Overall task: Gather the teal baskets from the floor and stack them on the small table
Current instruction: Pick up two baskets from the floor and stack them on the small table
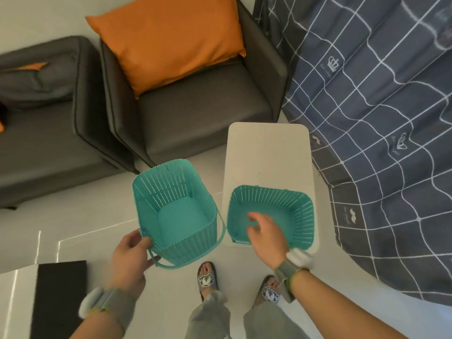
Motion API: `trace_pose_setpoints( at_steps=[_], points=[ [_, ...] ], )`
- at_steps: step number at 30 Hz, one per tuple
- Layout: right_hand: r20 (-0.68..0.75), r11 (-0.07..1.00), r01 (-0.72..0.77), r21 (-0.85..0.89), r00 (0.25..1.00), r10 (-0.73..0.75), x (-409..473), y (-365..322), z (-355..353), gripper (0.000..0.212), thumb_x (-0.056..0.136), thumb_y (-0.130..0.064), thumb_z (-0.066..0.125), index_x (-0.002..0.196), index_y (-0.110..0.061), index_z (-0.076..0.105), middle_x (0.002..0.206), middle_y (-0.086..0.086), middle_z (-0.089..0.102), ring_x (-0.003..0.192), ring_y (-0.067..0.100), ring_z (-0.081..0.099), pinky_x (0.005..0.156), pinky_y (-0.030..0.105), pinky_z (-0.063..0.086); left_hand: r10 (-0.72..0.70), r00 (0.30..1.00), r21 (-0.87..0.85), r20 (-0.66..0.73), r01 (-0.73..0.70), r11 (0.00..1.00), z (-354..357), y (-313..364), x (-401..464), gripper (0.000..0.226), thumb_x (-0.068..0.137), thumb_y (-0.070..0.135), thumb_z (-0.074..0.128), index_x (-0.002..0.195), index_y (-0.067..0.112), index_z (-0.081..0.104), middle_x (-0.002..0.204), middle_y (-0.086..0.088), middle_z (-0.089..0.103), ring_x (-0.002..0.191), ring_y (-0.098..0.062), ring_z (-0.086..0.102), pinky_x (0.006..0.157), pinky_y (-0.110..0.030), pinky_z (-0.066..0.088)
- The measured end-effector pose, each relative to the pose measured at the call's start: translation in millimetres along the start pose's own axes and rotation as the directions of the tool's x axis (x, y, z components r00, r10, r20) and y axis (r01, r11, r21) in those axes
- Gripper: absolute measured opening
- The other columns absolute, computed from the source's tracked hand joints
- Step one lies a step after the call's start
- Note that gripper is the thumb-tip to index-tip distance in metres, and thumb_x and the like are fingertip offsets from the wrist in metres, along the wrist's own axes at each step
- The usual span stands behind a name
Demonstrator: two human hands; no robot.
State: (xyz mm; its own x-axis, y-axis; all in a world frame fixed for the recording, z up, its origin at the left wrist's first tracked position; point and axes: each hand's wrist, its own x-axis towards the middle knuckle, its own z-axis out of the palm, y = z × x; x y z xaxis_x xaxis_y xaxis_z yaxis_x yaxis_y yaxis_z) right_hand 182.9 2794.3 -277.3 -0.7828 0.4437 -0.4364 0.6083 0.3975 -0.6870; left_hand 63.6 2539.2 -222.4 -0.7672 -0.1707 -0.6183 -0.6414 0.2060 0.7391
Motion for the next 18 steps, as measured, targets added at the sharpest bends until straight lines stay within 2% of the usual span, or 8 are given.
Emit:
trace_pose_setpoints(
  at_steps=[1, 3, 5, 7, 9, 12, 15, 18],
  points=[
    [0.015, 0.989, -0.046, 0.143, 0.999, 0.045, -5, -22, -1, 0.04, 0.097, -0.027, 0.052, 0.136, -0.017, 0.055, 0.133, 0.001, 0.06, 0.115, 0.023, 0.061, 0.099, 0.041, 0.05, 0.019, 0.999, -0.043, -0.037, -0.02, 0.999, 6, 2, -5, 0.041, 0.09, -0.002, 0.053, 0.13, 0.008, 0.054, 0.123, -0.014, 0.065, 0.105, -0.036, 0.066, 0.088, -0.056, 0.056],
    [0.171, 0.882, -0.205, 0.425, 0.975, 0.144, -12, -55, 0, 0.049, 0.095, -0.039, 0.055, 0.139, -0.016, 0.05, 0.132, 0.0, 0.058, 0.111, 0.024, 0.063, 0.09, 0.046, 0.058, 0.056, 0.994, -0.109, -0.098, -0.066, 0.992, 26, 6, -15, 0.041, 0.087, -0.003, 0.055, 0.126, 0.007, 0.053, 0.125, -0.013, 0.062, 0.107, -0.035, 0.065, 0.087, -0.056, 0.056],
    [0.35, 0.766, -0.328, 0.553, 0.926, 0.144, -19, -85, 0, 0.064, 0.088, -0.052, 0.057, 0.143, -0.022, 0.041, 0.137, -0.001, 0.053, 0.114, 0.024, 0.061, 0.079, 0.041, 0.062, 0.09, 0.987, -0.174, -0.136, -0.113, 0.978, 49, 9, -35, 0.04, 0.084, -0.003, 0.058, 0.122, 0.008, 0.049, 0.121, -0.009, 0.059, 0.106, -0.032, 0.064, 0.086, -0.053, 0.057],
    [0.362, 0.719, -0.338, 0.608, 0.923, 0.128, -20, -103, 1, 0.067, 0.079, -0.057, 0.062, 0.135, -0.028, 0.039, 0.135, -0.001, 0.053, 0.112, 0.024, 0.061, 0.075, 0.043, 0.063, 0.125, 0.981, -0.229, -0.148, -0.157, 0.961, 76, 10, -57, 0.041, 0.081, 0.0, 0.062, 0.118, 0.012, 0.047, 0.114, -0.004, 0.059, 0.101, -0.026, 0.065, 0.084, -0.049, 0.057],
    [0.251, 0.735, -0.294, 0.611, 0.953, 0.172, -14, -109, -2, 0.056, 0.076, -0.04, 0.068, 0.119, -0.025, 0.036, 0.127, 0.005, 0.055, 0.107, 0.028, 0.063, 0.077, 0.05, 0.062, 0.162, 0.975, -0.265, -0.15, -0.197, 0.944, 100, 8, -75, 0.047, 0.074, 0.007, 0.067, 0.115, 0.017, 0.046, 0.113, -0.002, 0.061, 0.105, -0.024, 0.065, 0.088, -0.051, 0.057],
    [0.112, 0.719, -0.23, 0.655, 0.971, 0.209, -7, -98, -19, 0.042, 0.075, -0.002, 0.056, 0.111, -0.017, 0.04, 0.118, 0.013, 0.06, 0.102, 0.033, 0.066, 0.068, 0.053, 0.063, 0.198, 0.977, -0.274, -0.077, -0.212, 0.938, 125, 8, -95, 0.046, 0.077, 0.005, 0.07, 0.113, 0.019, 0.044, 0.118, -0.004, 0.058, 0.114, -0.019, 0.06, 0.096, -0.05, 0.053],
    [0.072, 0.614, -0.205, 0.762, 0.969, 0.235, -3, -68, -55, 0.05, 0.079, 0.012, 0.047, 0.121, -0.015, 0.048, 0.121, 0.012, 0.062, 0.104, 0.033, 0.067, 0.059, 0.041, 0.064, 0.22, 0.961, -0.176, 0.169, -0.191, 0.966, 128, 11, -104, 0.03, 0.087, 0.02, 0.071, 0.11, 0.015, 0.052, 0.112, -0.002, 0.063, 0.107, -0.016, 0.063, 0.095, -0.048, 0.054],
    [0.029, 0.618, -0.182, 0.765, 0.968, 0.25, -12, -19, -116, 0.061, 0.08, 0.019, 0.044, 0.13, -0.013, 0.052, 0.123, 0.016, 0.064, 0.106, 0.037, 0.067, 0.058, 0.035, 0.062, 0.206, 0.931, -0.07, 0.301, -0.194, 0.979, 114, 14, -98, 0.027, 0.09, 0.034, 0.065, 0.107, 0.013, 0.061, 0.113, -0.005, 0.066, 0.107, -0.019, 0.065, 0.092, -0.046, 0.057]
  ],
)
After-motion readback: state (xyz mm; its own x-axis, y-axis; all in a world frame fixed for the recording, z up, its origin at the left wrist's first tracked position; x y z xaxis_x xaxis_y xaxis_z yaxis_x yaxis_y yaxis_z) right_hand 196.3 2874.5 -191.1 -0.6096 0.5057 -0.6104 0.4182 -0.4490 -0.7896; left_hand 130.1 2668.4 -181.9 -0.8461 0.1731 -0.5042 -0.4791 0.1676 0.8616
